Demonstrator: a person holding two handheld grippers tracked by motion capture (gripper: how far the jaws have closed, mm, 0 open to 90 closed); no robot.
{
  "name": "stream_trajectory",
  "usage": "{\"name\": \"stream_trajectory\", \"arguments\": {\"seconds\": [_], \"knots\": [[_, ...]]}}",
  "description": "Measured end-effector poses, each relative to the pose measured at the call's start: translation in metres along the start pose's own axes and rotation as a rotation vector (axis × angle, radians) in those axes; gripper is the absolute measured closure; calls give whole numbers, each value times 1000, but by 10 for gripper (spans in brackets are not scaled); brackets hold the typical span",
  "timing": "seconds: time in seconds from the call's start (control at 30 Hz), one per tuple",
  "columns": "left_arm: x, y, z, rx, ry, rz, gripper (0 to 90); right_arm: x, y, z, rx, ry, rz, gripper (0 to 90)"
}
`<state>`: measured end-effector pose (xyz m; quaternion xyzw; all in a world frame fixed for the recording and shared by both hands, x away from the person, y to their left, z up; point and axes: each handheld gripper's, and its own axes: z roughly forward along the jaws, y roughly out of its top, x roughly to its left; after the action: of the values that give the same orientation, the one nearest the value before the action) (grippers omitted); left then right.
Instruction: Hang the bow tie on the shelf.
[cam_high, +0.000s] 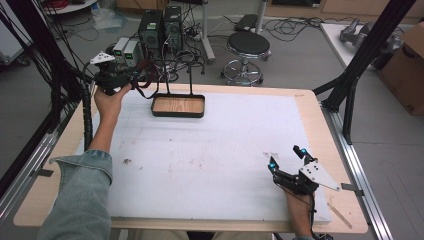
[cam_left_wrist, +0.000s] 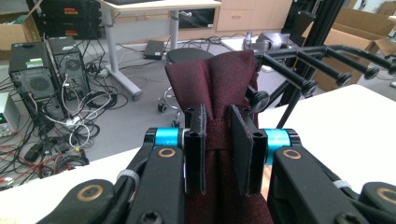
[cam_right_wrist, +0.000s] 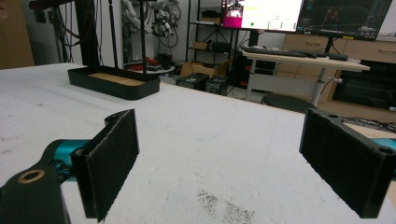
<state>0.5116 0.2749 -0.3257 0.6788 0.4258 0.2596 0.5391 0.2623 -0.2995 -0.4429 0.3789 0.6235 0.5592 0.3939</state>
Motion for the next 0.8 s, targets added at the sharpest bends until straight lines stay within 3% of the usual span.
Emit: {"name": "stream_trajectory", "arguments": {"seconds": [0.3, 0.6, 0.8], "knots": [[5, -14, 2, 21, 4, -27, 747, 1, 0, 0, 4, 1, -4, 111], [3, -24, 8, 58, 16, -10, 750, 1, 0, 0, 2, 3, -7, 111], [3, -25, 8, 54, 16, -10, 740, 1, 0, 0, 1, 3, -4, 111]]}}
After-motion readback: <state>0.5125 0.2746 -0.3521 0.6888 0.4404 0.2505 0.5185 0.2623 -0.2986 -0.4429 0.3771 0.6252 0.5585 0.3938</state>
